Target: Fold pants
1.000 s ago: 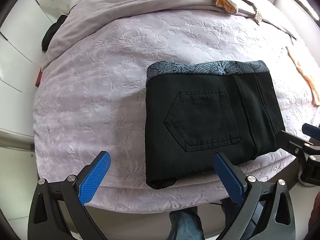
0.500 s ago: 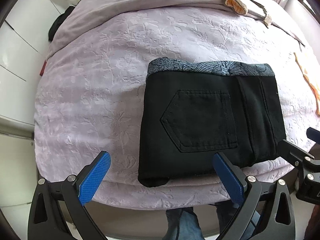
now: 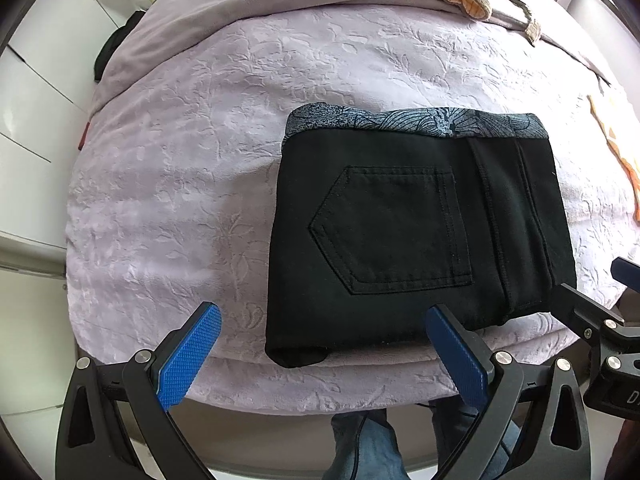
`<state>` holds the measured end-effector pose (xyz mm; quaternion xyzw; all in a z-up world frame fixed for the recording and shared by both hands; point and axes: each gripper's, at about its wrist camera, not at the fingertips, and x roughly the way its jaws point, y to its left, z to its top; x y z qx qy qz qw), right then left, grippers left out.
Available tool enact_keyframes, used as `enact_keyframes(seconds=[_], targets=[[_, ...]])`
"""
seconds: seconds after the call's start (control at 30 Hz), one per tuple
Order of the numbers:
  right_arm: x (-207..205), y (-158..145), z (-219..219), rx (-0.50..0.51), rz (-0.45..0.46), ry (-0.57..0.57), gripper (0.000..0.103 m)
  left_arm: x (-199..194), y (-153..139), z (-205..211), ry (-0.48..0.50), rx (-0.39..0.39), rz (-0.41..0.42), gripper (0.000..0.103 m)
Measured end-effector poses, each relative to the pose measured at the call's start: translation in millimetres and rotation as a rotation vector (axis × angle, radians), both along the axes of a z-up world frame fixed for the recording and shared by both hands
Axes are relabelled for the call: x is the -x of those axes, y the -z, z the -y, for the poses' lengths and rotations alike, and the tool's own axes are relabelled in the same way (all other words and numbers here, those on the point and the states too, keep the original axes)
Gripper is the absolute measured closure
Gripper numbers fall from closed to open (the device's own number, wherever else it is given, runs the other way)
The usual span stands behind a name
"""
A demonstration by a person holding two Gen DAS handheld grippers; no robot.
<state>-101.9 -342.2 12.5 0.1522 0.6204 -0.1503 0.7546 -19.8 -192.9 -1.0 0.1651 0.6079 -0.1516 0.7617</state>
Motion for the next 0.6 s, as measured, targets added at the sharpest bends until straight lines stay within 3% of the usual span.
enact_keyframes(seconds=[0.6], targets=[[-3.7,3.0,0.4,0.004,-0.013,-0.003,0.0,-0.6,-0.2,0.6,0.006,0.0,0.003,0.0]])
